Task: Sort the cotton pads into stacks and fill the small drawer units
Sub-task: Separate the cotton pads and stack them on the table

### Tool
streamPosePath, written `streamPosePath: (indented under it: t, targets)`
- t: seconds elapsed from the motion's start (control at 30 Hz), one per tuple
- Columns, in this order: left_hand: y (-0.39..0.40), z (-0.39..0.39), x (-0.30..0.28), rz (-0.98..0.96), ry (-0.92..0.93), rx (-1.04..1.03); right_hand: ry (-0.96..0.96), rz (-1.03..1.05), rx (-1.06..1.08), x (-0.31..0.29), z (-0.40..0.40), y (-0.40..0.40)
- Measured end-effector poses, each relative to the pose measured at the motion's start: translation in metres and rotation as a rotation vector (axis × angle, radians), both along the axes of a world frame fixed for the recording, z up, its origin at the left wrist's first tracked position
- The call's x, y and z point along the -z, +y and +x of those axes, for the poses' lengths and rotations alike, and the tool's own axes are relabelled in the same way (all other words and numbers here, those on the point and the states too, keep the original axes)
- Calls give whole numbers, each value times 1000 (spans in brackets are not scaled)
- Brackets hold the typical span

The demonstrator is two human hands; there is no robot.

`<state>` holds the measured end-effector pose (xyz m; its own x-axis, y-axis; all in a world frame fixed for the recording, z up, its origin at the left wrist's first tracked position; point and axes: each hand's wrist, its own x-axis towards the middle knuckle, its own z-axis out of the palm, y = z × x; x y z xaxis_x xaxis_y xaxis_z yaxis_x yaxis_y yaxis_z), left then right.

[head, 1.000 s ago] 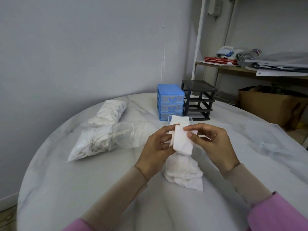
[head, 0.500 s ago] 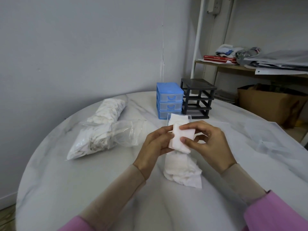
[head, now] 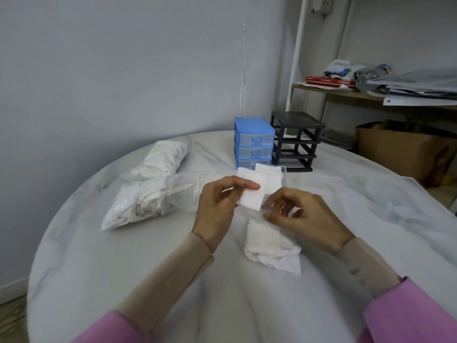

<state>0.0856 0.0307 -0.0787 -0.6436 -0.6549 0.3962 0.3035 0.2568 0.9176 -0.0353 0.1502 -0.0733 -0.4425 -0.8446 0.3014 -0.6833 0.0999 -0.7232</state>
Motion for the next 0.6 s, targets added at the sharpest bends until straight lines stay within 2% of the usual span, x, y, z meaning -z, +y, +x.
streamPosePath:
  t: [0.1, 0.2, 0.37, 0.53, 0.6]
  targets:
    - [1, -1, 0, -2, 12, -31, 195, 209, -54, 7, 3, -2]
    - [-1, -1, 1, -15, 23, -20, 246, 210, -70, 10, 4, -3]
    - [-3, -1, 3, -37, 2, -46, 161, 98, -117, 5, 6, -1]
    - [-3, -2, 6, -40, -26, -36, 114, 92, -126, 7, 4, -3]
    - [-4, -2, 7, -53, -29, -25, 9, 37, -136, 7, 3, -4]
